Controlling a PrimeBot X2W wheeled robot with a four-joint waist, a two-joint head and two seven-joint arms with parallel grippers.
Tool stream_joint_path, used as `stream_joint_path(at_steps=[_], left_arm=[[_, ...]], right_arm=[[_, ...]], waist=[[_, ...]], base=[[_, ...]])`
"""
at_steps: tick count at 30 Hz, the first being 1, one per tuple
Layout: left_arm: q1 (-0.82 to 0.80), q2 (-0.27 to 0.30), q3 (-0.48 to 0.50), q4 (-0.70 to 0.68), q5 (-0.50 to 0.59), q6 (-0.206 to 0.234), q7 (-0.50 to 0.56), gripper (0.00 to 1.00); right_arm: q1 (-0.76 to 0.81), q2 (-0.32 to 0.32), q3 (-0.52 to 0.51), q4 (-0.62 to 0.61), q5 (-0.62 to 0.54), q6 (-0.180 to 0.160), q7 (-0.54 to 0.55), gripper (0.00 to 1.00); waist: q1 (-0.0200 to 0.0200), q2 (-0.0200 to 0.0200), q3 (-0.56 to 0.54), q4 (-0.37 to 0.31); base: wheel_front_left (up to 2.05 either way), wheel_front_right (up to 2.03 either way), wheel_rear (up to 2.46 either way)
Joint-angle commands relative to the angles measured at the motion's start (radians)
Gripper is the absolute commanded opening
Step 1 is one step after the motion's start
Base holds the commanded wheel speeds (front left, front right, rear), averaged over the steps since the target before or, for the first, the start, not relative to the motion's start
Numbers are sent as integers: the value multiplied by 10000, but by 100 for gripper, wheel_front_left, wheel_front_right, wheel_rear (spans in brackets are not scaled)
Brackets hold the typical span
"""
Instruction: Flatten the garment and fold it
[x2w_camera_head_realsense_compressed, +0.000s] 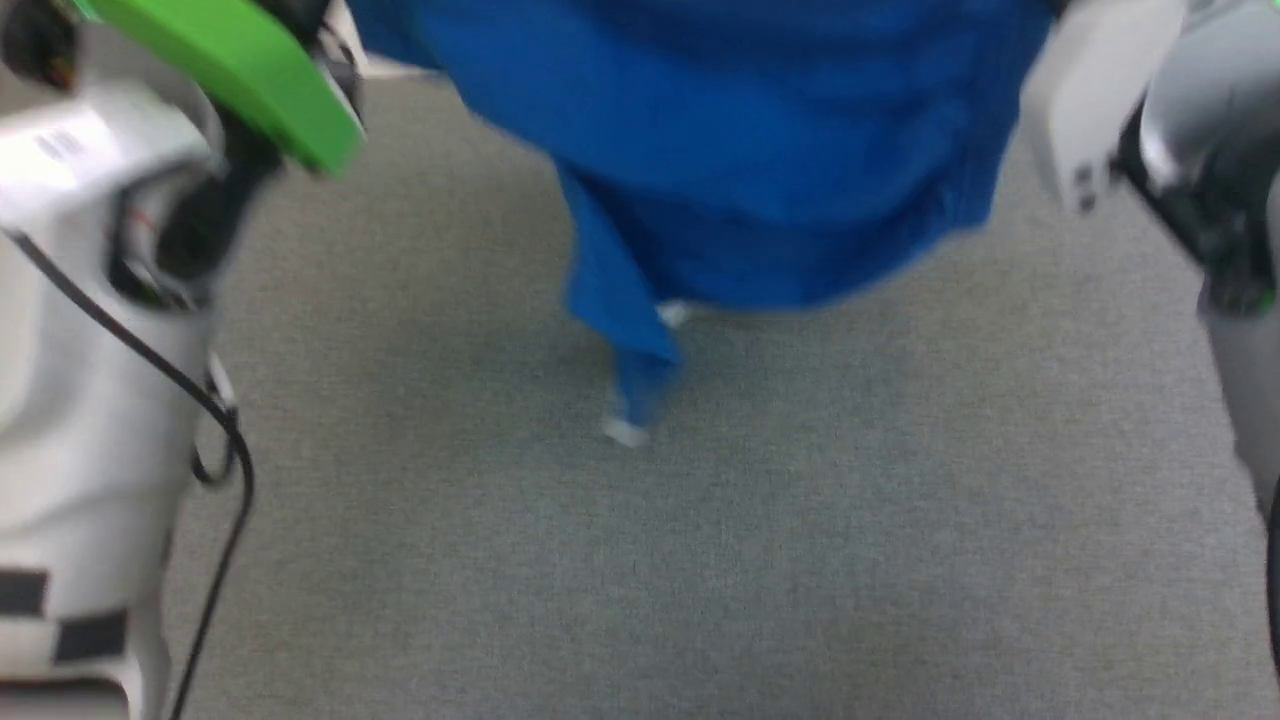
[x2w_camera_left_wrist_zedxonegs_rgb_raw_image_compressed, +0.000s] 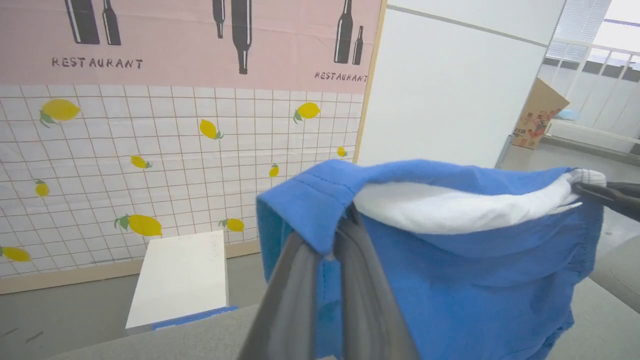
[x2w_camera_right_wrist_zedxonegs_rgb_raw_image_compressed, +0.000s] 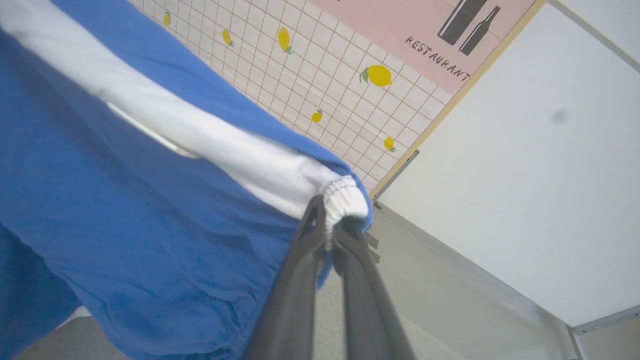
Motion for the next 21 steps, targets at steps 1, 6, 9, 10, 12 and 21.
stream_joint_path(at_steps=[1,6,9,10,12,21], left_arm=[[-631,47,167,294,148,34,-252,0],[-2593,3,734,1434,672,279,-1468,0],[-3339,-54,996,1942,879,368,-2285,0],[-3509,-95,1041,2132,914,358,-2545,0],[-3630,-168,1043,2460,926,308,-2887,0],[-1530,2,-352,3462,1003,-18,-2788,0]], right_arm=[[-725,26,179,345,-62,-15,-236,0],[-3140,351,478,1703,-654,-15,-1414,0],[-3929,660,331,2310,-1111,-15,-2253,0],[-4097,780,248,2552,-1237,-15,-2569,0],[-4156,960,130,2984,-1369,-15,-3054,0],[-1835,1238,96,4189,-809,-15,-4427,0]], waist=[[-3,-1,1176,-186],[-3,-1,1997,-279],[-3,-1,2263,-284],[-3,-1,2314,-273],[-3,-1,2362,-242],[-3,-1,1938,-103]], base=[[0,0,0],[0,0,0],[0,0,0],[0,0,0],[0,0,0],[0,0,0]])
